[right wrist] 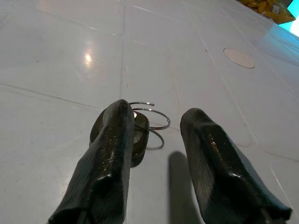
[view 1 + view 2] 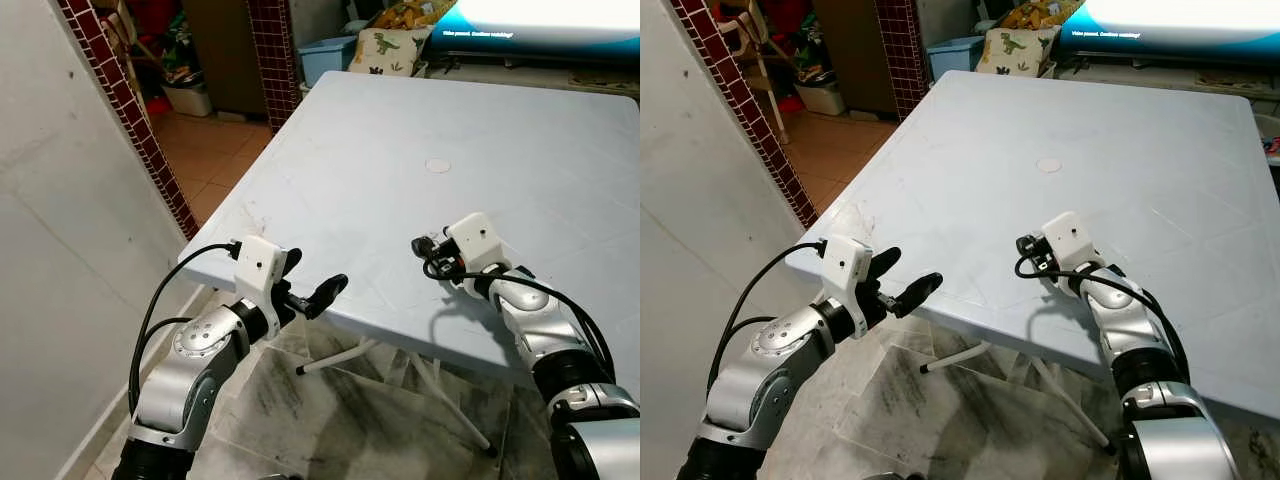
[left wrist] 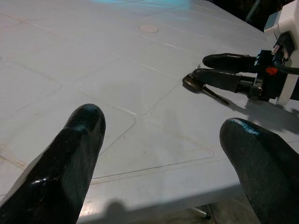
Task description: Hang keys on a hook
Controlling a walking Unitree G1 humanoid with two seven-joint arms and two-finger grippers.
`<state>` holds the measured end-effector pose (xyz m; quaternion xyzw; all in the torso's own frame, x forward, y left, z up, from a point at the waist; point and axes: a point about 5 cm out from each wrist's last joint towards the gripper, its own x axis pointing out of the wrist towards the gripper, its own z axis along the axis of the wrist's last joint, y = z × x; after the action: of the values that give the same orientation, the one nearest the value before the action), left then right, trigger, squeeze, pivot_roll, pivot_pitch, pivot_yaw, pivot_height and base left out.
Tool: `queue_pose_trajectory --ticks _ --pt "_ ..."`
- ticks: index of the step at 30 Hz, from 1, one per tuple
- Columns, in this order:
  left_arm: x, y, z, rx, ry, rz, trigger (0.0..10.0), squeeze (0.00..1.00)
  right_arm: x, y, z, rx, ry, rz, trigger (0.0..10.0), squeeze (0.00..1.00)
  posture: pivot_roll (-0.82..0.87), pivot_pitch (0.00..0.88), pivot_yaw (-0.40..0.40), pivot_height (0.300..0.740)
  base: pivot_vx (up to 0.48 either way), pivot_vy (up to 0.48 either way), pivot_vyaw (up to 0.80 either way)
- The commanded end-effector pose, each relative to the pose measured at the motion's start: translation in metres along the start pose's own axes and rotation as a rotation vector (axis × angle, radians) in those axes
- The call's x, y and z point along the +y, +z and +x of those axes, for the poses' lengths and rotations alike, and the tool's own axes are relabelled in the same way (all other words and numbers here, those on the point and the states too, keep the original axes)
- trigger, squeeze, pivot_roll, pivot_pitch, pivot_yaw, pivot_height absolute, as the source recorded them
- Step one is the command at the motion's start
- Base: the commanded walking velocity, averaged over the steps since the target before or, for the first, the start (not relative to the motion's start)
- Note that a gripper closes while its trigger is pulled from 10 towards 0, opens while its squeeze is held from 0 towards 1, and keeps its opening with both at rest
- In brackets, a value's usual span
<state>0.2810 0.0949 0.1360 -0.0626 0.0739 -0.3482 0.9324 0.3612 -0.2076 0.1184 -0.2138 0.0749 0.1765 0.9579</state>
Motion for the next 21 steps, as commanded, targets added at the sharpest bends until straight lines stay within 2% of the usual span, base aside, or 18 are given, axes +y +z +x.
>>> queue_pose_trajectory --ticks 1,21 --pt "0.0023 0.0027 -0.0036 -0.002 0.003 0.009 10.0 0.00 0.0012 0.0061 0.0035 -0.026 0.005 0.008 0.0 0.00 0.06 0.065 0.142 0.740 0.000 0.000 0.00" --pt "0.0014 0.0033 -0.0015 -0.004 0.002 0.003 10.0 0.00 0.0041 0.0020 0.0040 -0.029 0.004 0.012 0.0 0.00 0.06 0.076 0.141 0.740 0.000 0.000 0.00"
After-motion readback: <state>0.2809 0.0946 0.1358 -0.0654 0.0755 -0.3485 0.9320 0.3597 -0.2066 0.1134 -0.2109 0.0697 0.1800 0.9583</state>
